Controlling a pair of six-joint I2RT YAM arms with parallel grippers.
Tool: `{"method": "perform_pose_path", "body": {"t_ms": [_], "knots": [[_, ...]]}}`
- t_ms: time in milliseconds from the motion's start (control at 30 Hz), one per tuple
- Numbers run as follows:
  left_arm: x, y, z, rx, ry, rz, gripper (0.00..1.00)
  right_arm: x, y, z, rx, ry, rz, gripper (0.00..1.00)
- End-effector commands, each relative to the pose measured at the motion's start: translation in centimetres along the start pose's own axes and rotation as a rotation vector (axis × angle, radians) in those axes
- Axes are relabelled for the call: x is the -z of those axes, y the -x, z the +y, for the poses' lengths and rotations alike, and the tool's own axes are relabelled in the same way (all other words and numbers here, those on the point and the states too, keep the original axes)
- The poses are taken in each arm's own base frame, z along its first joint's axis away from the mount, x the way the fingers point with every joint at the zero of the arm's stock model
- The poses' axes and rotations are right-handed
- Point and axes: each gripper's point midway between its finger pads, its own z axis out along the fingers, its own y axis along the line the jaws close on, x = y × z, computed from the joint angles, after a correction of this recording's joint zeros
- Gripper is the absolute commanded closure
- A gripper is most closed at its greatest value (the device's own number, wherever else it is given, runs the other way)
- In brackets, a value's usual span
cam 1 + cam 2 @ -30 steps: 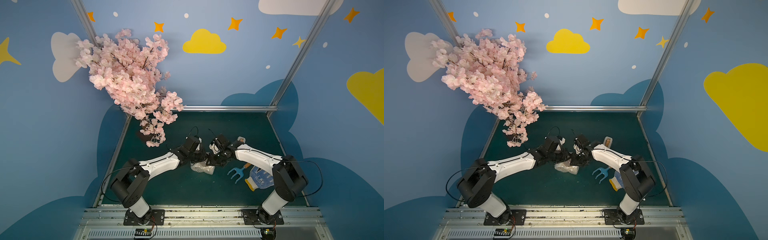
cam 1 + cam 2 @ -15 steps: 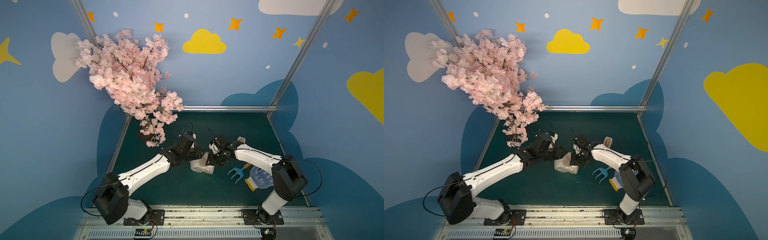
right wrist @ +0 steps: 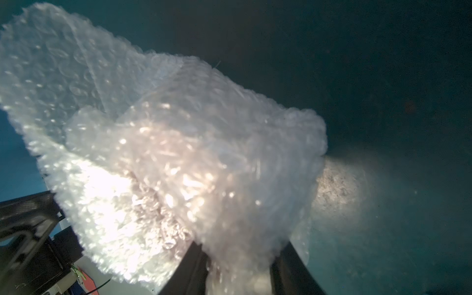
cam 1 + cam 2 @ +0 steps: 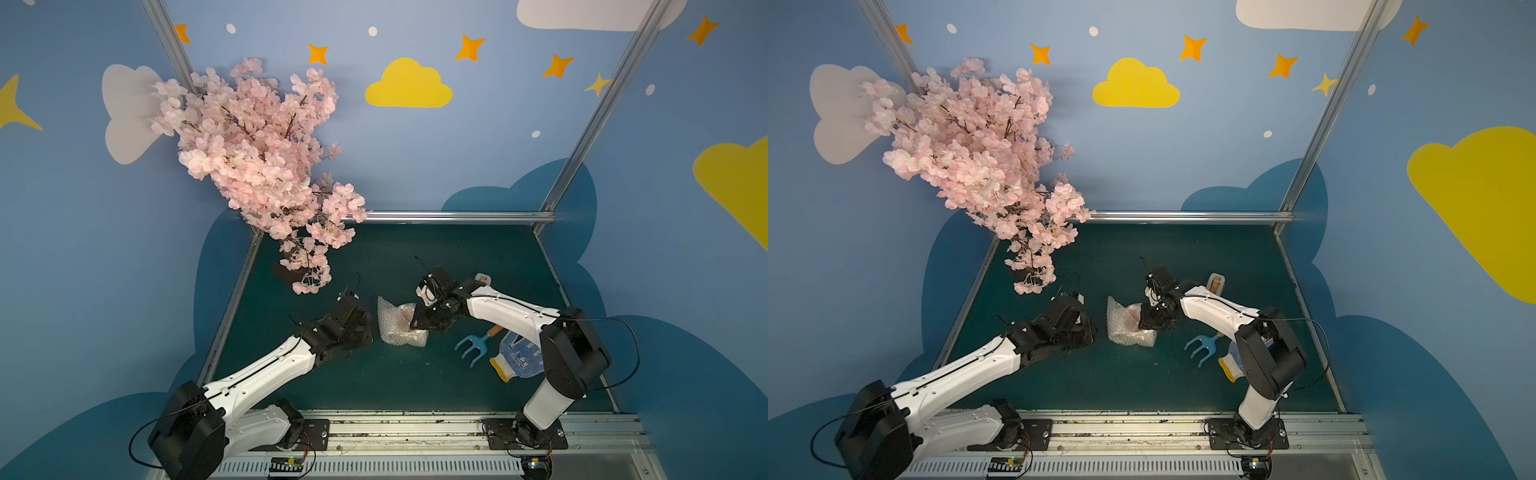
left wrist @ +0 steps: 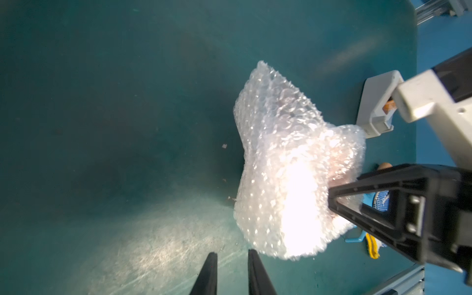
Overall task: Wrap mugs in bubble wrap
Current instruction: Wrap the mug in bubble wrap.
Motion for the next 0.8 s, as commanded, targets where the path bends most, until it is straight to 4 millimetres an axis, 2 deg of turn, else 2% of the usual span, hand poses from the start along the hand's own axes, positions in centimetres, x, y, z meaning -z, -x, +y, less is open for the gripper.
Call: {"method": "perform_pose_path", "body": {"t_ms": [0,367,767], "knots": [[-0.7,0.5,-1.4,-0.014,-0.049,0.009,0.79,-1.3,-1.5,-1.5,-0.001,-0.073,0.066,0.64],[-1.2,1.6,-4.7,-0.036,-0.156,0.019,0.77,-1.5,-1.6,-1.5,-0.006,-0.067,0.064,0.63],[-2.9,0.9,-5.7,-0.043,-0.181,0.080,0.78,-1.5,-1.7,-1.6,-0.009,-0.067,0.065,0.63]]}}
